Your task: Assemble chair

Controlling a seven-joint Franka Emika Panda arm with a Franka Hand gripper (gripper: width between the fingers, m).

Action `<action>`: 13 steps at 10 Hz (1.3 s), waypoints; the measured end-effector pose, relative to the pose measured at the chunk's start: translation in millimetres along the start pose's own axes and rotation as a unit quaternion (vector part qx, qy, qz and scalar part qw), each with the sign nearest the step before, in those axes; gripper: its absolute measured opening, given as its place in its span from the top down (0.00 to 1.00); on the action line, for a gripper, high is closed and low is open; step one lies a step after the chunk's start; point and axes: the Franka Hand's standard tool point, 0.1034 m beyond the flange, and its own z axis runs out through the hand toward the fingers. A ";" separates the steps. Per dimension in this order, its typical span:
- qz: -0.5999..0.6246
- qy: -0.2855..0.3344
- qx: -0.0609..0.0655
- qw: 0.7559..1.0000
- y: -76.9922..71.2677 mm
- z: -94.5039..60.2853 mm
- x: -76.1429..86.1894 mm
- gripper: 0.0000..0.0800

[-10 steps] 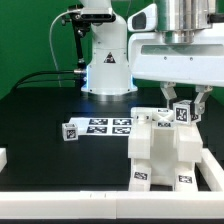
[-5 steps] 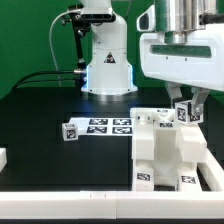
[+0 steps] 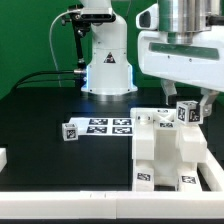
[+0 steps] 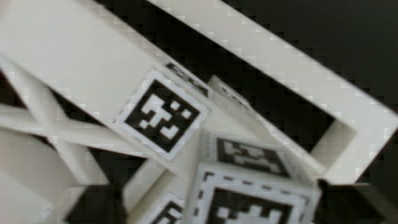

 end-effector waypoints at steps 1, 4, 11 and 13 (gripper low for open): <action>-0.084 -0.005 -0.002 0.996 2.9 -0.8 4.1 0.23; -0.205 -0.011 -0.007 0.979 4.9 -0.9 5.0 0.20; -0.351 0.019 -0.018 0.936 -6.1 2.1 -6.8 0.54; -0.294 0.021 -0.017 0.955 -6.4 2.0 -6.9 0.65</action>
Offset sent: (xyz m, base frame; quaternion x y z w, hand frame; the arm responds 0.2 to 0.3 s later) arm 0.0000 0.0000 0.0000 0.0000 0.0000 -0.1296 0.9916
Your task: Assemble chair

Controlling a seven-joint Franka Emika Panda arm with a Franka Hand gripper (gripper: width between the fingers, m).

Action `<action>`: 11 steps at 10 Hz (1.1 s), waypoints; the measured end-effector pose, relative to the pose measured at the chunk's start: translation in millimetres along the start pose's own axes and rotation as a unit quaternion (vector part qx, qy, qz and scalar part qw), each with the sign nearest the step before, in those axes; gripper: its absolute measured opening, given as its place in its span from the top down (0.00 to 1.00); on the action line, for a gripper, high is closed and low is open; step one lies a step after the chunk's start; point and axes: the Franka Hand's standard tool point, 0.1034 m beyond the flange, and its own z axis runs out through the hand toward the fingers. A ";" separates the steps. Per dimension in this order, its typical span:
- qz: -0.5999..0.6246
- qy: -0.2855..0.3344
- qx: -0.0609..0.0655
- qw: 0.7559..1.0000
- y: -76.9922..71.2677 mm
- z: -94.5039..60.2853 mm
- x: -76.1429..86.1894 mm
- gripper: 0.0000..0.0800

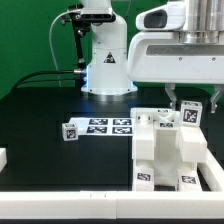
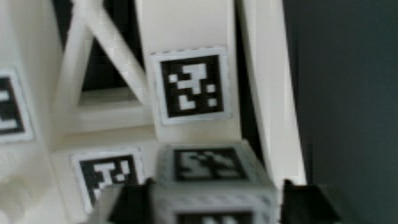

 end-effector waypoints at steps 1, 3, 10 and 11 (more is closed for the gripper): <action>0.033 0.000 0.000 0.999 -0.1 0.0 -0.1 0.65; 0.101 0.000 0.000 0.995 -0.6 0.0 -0.3 0.65; 0.376 -0.011 0.016 0.927 -4.9 0.2 -1.6 0.65; 0.402 -0.015 0.023 0.915 -4.7 0.6 -1.1 0.65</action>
Offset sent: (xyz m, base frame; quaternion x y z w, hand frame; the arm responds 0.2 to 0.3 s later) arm 0.0000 0.0000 0.0000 0.0000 0.0000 0.1938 0.9810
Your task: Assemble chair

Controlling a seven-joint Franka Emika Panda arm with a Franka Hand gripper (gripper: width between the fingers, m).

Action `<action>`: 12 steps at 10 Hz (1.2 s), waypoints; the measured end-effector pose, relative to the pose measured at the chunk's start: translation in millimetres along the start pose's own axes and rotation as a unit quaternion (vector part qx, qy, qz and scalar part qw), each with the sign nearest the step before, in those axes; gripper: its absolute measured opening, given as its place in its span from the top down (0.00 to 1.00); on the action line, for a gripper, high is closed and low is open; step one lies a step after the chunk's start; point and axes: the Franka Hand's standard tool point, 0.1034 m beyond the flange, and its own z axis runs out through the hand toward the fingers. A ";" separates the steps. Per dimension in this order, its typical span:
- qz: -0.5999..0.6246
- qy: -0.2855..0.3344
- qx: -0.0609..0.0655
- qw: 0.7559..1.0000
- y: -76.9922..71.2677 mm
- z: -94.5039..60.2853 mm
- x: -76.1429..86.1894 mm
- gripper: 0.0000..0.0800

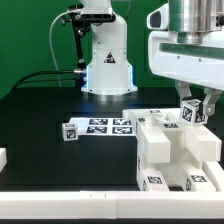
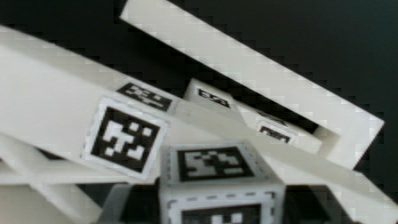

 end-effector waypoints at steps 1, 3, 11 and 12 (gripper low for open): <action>0.014 -0.001 0.000 1.000 -0.3 0.0 -0.9 0.65; -0.002 -0.001 0.000 1.000 -0.3 0.1 -0.9 0.52; -0.369 0.004 -0.002 0.929 -1.9 -0.7 -2.2 0.19; -0.409 0.005 -0.002 0.913 -1.6 -0.6 -1.4 0.19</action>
Offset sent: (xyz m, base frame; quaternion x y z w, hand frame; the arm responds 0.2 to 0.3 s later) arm 0.0000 0.0000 0.0000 0.0000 0.0000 -0.0650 0.9979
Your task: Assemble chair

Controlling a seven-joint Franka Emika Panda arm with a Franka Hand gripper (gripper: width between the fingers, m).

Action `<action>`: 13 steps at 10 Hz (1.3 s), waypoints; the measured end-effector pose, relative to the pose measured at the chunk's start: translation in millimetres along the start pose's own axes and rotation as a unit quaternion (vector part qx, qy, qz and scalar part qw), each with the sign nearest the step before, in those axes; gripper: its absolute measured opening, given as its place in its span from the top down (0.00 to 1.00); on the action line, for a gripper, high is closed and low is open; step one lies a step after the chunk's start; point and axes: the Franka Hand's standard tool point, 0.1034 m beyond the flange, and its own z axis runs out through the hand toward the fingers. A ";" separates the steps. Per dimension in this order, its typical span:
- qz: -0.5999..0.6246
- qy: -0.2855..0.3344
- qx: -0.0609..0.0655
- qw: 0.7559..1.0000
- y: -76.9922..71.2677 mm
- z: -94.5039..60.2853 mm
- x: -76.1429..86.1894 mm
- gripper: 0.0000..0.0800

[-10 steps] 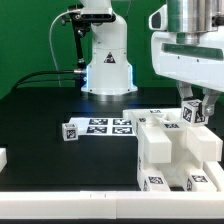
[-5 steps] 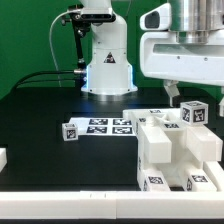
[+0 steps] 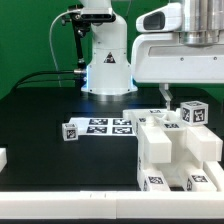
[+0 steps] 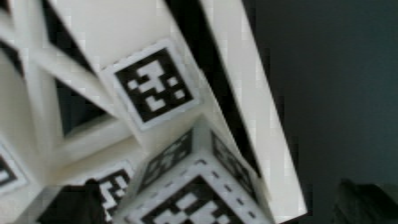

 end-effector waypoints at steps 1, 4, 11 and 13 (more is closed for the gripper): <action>-0.055 0.011 -0.002 0.998 1.2 1.8 1.3 0.19; -0.024 0.017 0.000 1.000 2.3 4.0 0.7 0.23; 0.239 0.015 0.008 0.971 0.1 3.0 1.1 0.65; 0.354 0.012 0.013 0.935 -0.6 3.4 0.8 0.65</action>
Offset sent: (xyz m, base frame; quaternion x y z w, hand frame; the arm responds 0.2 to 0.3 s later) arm 0.0000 0.0000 0.0000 0.0000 0.0000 0.0000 1.0000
